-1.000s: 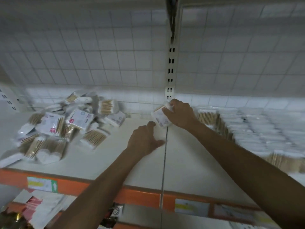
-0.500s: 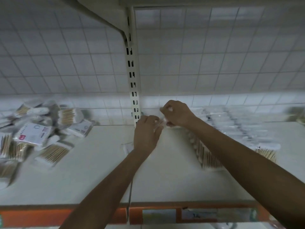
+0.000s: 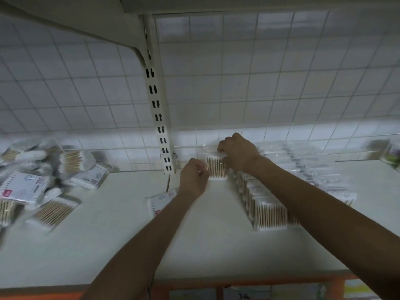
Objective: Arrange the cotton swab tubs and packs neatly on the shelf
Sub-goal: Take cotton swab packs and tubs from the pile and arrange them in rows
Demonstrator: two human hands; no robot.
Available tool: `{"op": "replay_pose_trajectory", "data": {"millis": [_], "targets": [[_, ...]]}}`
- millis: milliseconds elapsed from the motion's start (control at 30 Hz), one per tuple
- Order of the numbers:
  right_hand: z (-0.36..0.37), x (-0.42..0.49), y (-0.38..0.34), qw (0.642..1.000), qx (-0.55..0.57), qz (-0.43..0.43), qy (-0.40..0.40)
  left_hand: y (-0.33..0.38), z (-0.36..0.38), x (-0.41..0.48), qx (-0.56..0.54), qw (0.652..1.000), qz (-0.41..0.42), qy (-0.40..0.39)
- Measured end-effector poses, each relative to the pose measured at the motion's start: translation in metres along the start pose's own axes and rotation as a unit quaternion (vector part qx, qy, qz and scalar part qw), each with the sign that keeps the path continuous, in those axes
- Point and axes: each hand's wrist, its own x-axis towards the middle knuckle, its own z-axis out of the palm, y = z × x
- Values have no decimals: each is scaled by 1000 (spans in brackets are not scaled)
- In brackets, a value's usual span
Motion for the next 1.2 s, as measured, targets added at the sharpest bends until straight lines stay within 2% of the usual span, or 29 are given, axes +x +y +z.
{"op": "replay_pose_trajectory", "data": {"millis": [267,600,700,800,900,1000,1200], "targets": [[9,4,3,998,-44,-13,32,0,10,10,81,996,-32,5],[7,2,0,997,-69,-14,38,1,8,10,76,996,-50,6],[1,-4,-7,995,-66,-17,72,2,-2,6,154,988,0,-15],[-6,-13,-25,995,-2,-39,96,3,-29,-2,252,963,73,-54],[-3,-22,-48,995,78,-60,31,1,-58,-13,318,935,96,-127],[12,-28,-71,989,103,-100,-30,-6,-80,-21,353,917,51,-178],[45,-42,-110,972,173,-154,-43,-17,-102,-38,363,909,-44,-197]]}}
